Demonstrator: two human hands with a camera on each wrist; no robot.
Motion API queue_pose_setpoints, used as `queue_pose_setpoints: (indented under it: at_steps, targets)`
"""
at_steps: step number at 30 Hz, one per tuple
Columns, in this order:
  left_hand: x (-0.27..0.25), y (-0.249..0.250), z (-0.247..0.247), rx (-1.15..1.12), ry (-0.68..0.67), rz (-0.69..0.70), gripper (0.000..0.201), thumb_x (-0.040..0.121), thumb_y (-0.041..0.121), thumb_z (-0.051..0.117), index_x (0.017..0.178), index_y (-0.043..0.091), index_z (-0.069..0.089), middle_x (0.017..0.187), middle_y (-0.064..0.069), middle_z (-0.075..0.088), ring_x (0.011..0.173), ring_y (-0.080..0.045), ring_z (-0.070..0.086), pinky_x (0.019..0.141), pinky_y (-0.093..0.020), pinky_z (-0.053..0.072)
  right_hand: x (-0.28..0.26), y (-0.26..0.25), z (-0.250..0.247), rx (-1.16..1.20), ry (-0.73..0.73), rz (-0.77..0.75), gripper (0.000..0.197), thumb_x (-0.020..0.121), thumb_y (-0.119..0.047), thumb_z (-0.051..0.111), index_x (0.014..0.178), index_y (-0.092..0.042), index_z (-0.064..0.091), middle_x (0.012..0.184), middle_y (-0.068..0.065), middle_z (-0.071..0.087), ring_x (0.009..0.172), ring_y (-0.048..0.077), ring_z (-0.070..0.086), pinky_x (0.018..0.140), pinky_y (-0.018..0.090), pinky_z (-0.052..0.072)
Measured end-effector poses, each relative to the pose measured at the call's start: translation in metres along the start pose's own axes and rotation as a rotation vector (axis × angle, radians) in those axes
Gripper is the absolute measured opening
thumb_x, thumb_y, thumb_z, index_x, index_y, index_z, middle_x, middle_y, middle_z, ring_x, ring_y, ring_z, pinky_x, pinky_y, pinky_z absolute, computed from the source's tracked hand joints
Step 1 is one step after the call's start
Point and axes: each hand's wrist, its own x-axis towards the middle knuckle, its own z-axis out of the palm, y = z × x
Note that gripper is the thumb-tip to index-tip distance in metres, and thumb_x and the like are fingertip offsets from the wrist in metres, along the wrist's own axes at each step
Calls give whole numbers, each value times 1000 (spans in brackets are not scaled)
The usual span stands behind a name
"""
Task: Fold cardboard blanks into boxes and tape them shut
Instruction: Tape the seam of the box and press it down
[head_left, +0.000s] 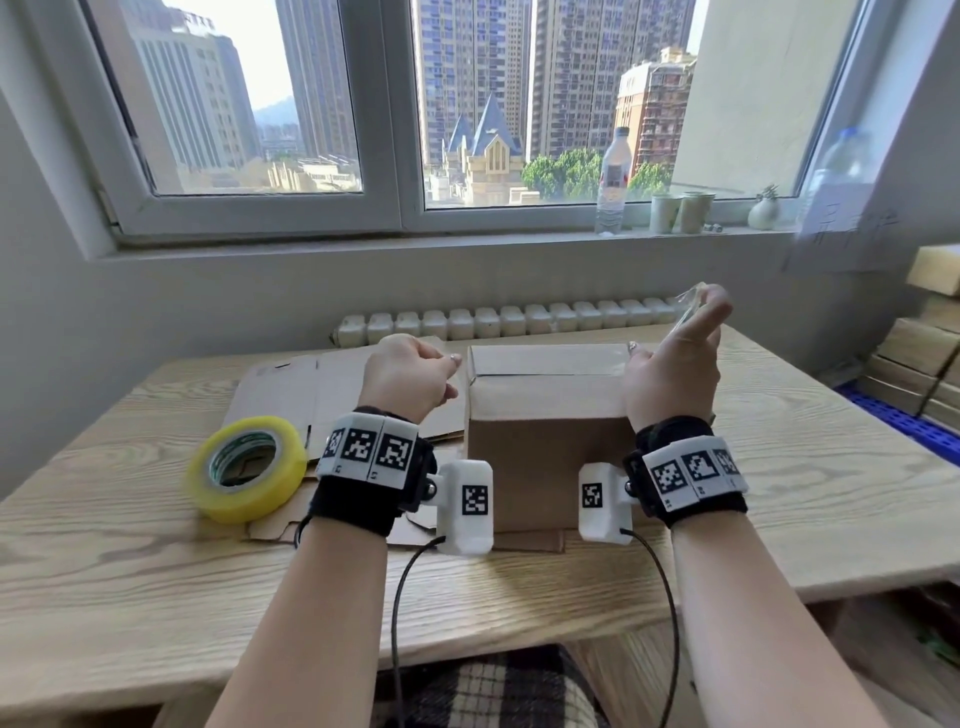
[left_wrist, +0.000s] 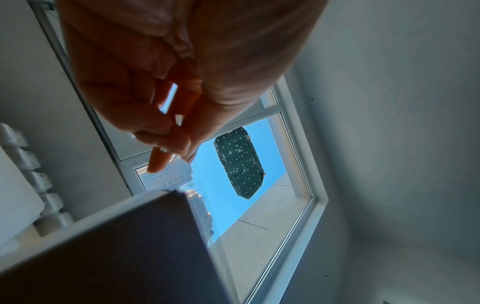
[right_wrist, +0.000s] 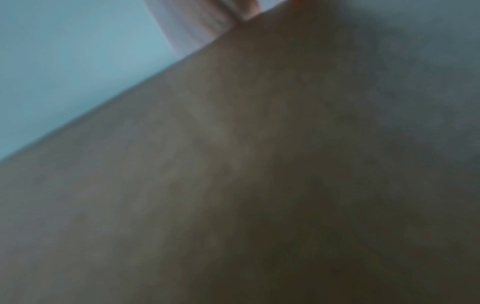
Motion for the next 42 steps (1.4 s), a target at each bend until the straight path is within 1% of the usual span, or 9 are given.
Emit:
queue_pose_setpoints:
  at_steps: [7, 12, 16, 18, 24, 27, 34, 37, 42]
  targets:
    - [2, -2, 1, 86, -33, 6, 27, 93, 22, 65, 70, 12, 56, 51, -1, 62, 68, -21, 64, 87, -44, 56, -1, -2, 0, 8, 6, 5, 61, 89, 2, 61, 135, -16, 25, 150, 12, 39, 105, 42, 64, 83, 40, 53]
    - [5, -6, 2, 0, -20, -27, 29, 91, 20, 67, 114, 13, 51, 79, -4, 63, 63, -17, 63, 75, -35, 56, -2, -1, 1, 30, 23, -15, 63, 88, 6, 58, 135, -18, 23, 152, 12, 38, 105, 39, 65, 85, 39, 53]
    - [3, -9, 5, -116, 22, -18, 3, 96, 14, 56, 94, 12, 56, 73, -3, 58, 46, -10, 51, 46, -21, 39, -1, 0, 1, 34, 24, -13, 62, 88, 5, 58, 136, -15, 25, 150, 14, 38, 103, 40, 65, 84, 38, 53]
    - [5, -13, 8, -101, 60, 38, 17, 97, 13, 55, 80, 17, 56, 71, -4, 58, 48, -11, 51, 43, -17, 38, -1, 0, 1, 36, 22, -7, 61, 89, 5, 57, 137, -14, 26, 150, 14, 39, 104, 40, 65, 84, 38, 53]
    - [6, -21, 16, 70, 181, 183, 12, 93, 18, 60, 82, 21, 58, 79, -4, 68, 75, -28, 69, 75, -39, 57, -1, -1, 0, 31, 23, -15, 59, 89, 5, 56, 138, -11, 27, 150, 15, 39, 109, 43, 62, 85, 42, 53]
    - [8, -24, 17, 72, 180, 171, 8, 91, 16, 61, 84, 19, 60, 81, -6, 70, 77, -30, 69, 76, -44, 58, -2, -1, 0, 21, 22, -14, 59, 89, 5, 55, 138, -11, 28, 149, 15, 40, 109, 43, 62, 85, 43, 53]
    - [8, -32, 19, 94, 104, 125, 8, 91, 14, 58, 84, 16, 63, 74, -7, 70, 64, -27, 69, 74, -42, 58, -1, 1, 5, -10, 50, -19, 62, 89, 3, 59, 132, -20, 21, 151, 14, 38, 105, 42, 64, 83, 42, 53]
    - [6, -36, 22, 164, 82, 160, 9, 92, 15, 56, 88, 17, 63, 80, -7, 71, 74, -30, 70, 76, -43, 57, -1, 1, 6, -7, 59, -20, 65, 88, 3, 60, 128, -26, 18, 148, 16, 41, 104, 43, 64, 83, 43, 54]
    - [3, -30, 21, 228, 234, 278, 12, 95, 12, 55, 98, 19, 64, 82, -5, 72, 78, -26, 69, 76, -30, 51, -1, 0, 6, 3, 62, -12, 65, 88, 1, 62, 125, -28, 18, 145, 15, 44, 102, 43, 65, 81, 42, 53]
